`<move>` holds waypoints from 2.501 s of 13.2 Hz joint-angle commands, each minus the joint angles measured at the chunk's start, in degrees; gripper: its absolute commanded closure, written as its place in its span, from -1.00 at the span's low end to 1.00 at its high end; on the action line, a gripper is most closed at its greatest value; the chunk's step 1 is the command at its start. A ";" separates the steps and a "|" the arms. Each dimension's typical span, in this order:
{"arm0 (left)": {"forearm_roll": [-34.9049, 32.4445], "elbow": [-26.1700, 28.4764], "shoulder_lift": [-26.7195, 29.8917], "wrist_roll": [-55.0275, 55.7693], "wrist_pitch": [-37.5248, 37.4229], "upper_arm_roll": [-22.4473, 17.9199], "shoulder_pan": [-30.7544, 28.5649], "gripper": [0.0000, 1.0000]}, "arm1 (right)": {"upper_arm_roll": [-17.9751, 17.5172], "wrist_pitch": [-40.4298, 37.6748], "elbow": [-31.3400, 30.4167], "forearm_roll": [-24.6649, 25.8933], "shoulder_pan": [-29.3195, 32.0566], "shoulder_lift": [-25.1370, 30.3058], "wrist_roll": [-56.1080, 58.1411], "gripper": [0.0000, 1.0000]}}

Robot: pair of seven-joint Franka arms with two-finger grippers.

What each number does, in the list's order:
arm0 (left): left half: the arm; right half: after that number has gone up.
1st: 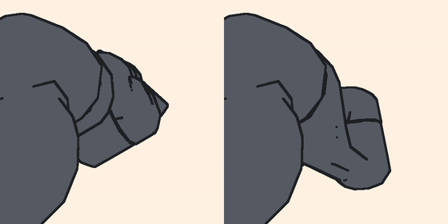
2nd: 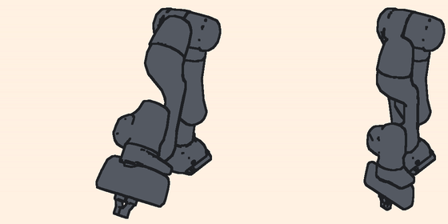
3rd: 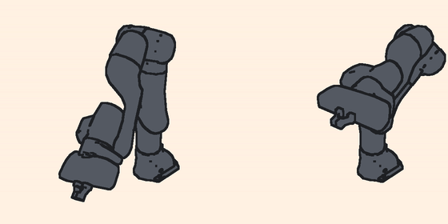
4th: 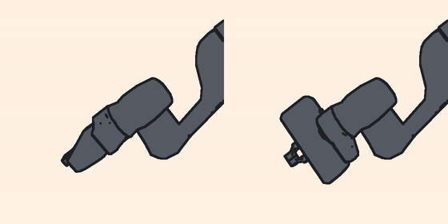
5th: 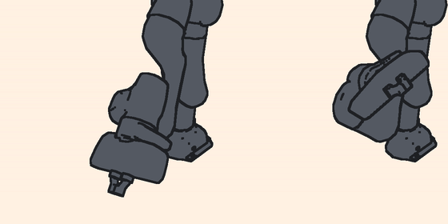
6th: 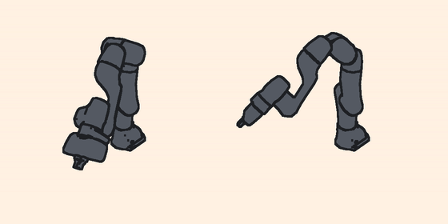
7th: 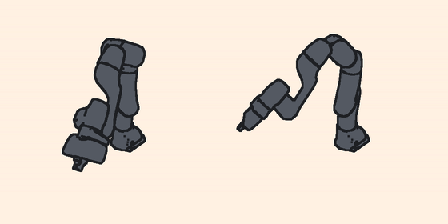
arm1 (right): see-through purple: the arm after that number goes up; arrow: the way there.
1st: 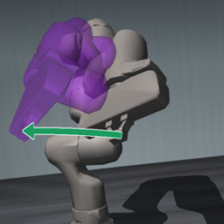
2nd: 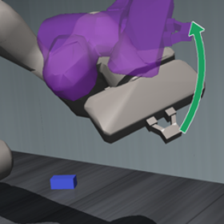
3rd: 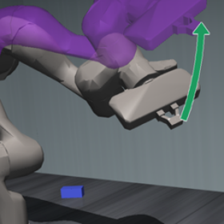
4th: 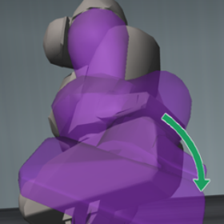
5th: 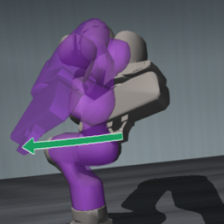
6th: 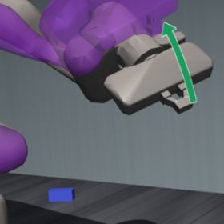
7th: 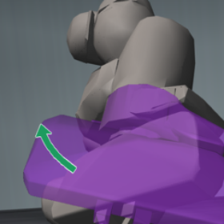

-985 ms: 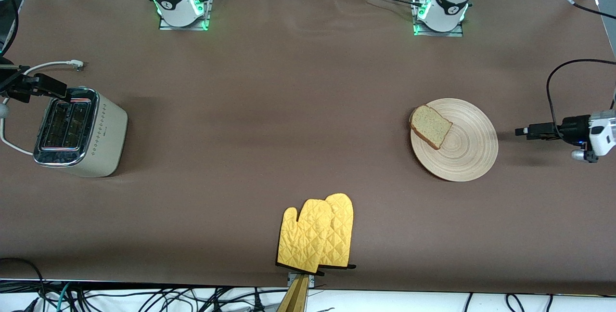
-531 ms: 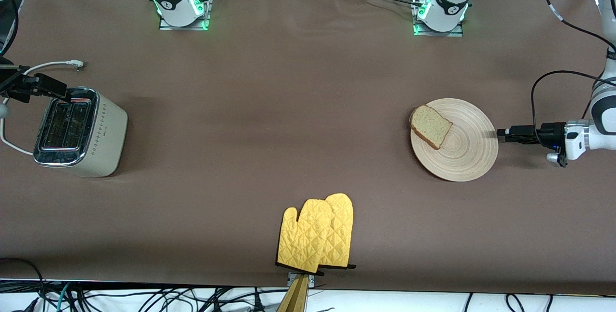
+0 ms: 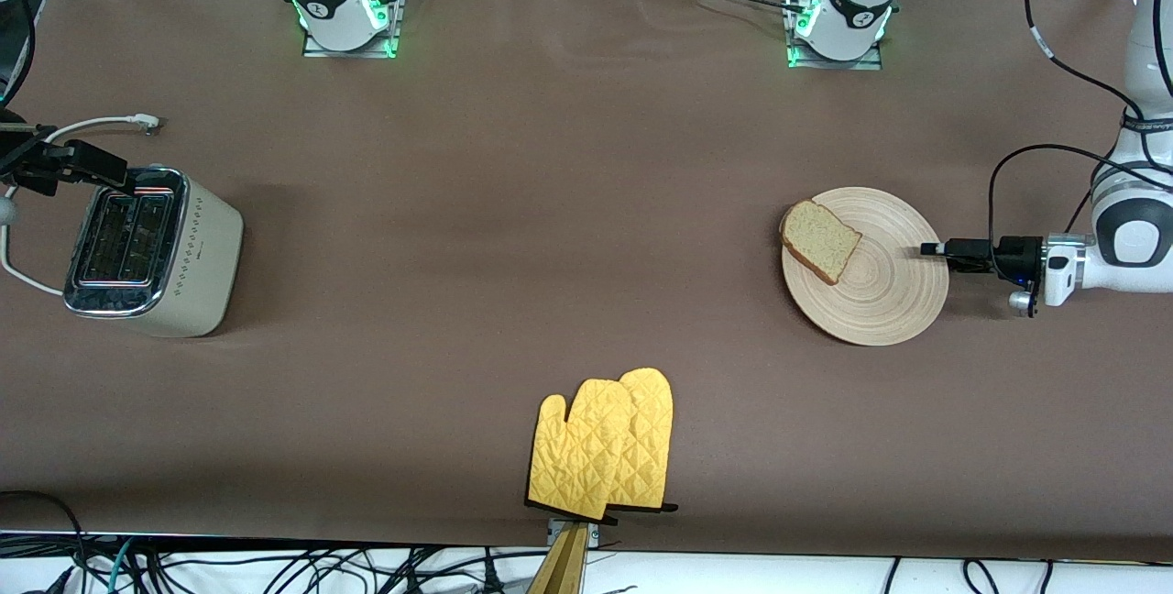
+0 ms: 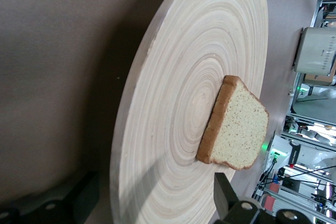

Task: Move plate and put bread in toaster
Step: 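Push the wooden plate with bread toward the toaster with the left gripper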

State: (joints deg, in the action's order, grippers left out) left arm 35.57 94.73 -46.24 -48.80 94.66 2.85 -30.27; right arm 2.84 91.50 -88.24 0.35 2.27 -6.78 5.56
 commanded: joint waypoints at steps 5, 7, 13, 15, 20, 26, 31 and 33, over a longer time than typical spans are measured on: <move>1.43 -1.47 -2.72 -1.21 -1.32 0.84 -0.66 0.34 | -0.38 -0.71 1.58 0.01 0.63 -0.60 0.77 -1.00; 1.52 -1.47 -3.24 -1.30 -1.24 0.84 -0.66 0.36 | -0.38 -0.71 1.58 0.09 0.63 -0.60 0.77 -1.00; 1.43 -1.30 -3.68 -1.13 -1.15 0.84 -0.58 1.00 | -0.38 -0.80 1.58 0.09 0.63 -0.60 0.77 -1.00; 1.43 -1.47 -3.86 -1.04 -2.20 1.01 -0.57 1.00 | -0.38 -0.80 1.58 0.09 0.63 -0.60 0.77 -1.00; 1.87 -3.66 -3.33 -4.36 -8.34 4.00 -0.75 1.00 | -0.29 -1.06 1.58 0.09 0.63 -0.60 0.77 -1.00; 7.93 -4.55 -3.33 -4.73 -13.28 6.11 0.91 1.00 | -0.29 -1.06 1.58 0.09 0.63 -0.60 0.77 -1.00; 15.02 -7.44 -4.03 -0.70 -13.02 6.02 11.69 1.00 | -0.29 -1.06 1.58 0.09 0.63 -0.60 0.77 -1.00; 22.92 -7.89 -5.18 -0.07 -11.01 5.59 19.86 1.00 | -0.29 -0.98 1.58 0.01 0.63 -0.60 0.85 -1.00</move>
State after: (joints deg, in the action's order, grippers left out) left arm 52.10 89.41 -49.67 -49.90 84.06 9.20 -17.59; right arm 2.89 91.48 -88.22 0.35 2.29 -6.83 5.56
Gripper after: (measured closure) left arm 0.899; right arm 0.000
